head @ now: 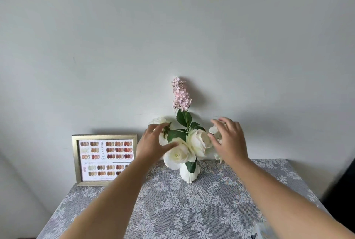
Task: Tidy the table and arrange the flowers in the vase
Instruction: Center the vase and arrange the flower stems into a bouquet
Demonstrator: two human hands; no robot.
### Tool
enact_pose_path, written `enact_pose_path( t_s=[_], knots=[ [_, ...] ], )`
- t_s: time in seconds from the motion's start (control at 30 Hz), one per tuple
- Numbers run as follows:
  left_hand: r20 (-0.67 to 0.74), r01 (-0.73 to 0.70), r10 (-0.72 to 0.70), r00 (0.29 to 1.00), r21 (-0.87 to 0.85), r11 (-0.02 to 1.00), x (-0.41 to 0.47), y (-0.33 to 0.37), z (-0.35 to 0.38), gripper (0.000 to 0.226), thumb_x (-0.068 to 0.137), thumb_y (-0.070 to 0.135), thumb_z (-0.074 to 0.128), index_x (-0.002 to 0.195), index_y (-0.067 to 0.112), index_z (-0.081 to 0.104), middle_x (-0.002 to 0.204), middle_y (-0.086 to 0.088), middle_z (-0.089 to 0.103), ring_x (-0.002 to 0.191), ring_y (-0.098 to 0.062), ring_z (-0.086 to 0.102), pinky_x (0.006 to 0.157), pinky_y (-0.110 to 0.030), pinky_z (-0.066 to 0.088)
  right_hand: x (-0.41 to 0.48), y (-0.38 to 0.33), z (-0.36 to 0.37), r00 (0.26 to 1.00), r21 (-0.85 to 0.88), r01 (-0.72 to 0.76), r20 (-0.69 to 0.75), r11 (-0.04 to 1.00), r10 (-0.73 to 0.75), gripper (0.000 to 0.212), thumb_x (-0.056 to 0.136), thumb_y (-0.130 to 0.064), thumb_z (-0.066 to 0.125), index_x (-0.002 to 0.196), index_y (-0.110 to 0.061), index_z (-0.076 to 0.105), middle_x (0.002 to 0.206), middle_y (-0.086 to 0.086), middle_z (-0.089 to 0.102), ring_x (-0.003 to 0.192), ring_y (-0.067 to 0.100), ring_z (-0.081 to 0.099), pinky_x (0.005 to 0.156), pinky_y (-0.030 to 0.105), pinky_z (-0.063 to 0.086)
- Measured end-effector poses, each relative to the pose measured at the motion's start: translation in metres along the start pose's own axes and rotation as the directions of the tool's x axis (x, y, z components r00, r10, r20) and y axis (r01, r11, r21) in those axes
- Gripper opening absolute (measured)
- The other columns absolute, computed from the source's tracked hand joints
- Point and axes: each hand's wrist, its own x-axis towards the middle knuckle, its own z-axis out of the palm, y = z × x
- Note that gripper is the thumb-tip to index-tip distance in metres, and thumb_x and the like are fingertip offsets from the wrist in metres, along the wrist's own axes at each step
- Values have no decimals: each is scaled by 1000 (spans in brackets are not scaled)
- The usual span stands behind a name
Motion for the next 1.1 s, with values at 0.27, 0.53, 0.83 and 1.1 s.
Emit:
enact_pose_path(
  t_s=[0.27,0.53,0.83,1.1],
  knots=[
    [9,252,-252,968,-61,966,32,-22,4,74,78,43,67,139,21,32,144,-11,36,123,-30,47,97,-44,45,-28,17,23,875,347,-474,286,809,390,74,78,-36,67,139,-26,26,138,3,37,117,17,46,93,34,44],
    [122,468,-454,883,-304,830,70,-25,20,79,80,38,67,142,15,24,139,-18,39,117,-36,49,87,-41,44,-16,27,43,885,458,-465,233,758,403,41,83,-19,64,118,-18,44,113,2,55,100,21,56,81,41,50],
    [107,546,-570,815,-476,690,80,-26,34,50,76,31,74,115,16,47,90,-9,62,73,-28,63,69,-36,54,10,28,51,950,499,-281,27,819,310,29,73,-4,73,102,-8,65,95,7,67,79,17,63,71,28,51],
    [93,485,-536,839,-575,659,77,-18,24,30,75,24,76,94,17,54,99,-11,61,86,-33,65,67,-33,48,36,23,50,942,481,-301,18,823,334,27,74,-5,73,100,-6,66,94,8,67,77,17,60,70,24,46]
  ],
)
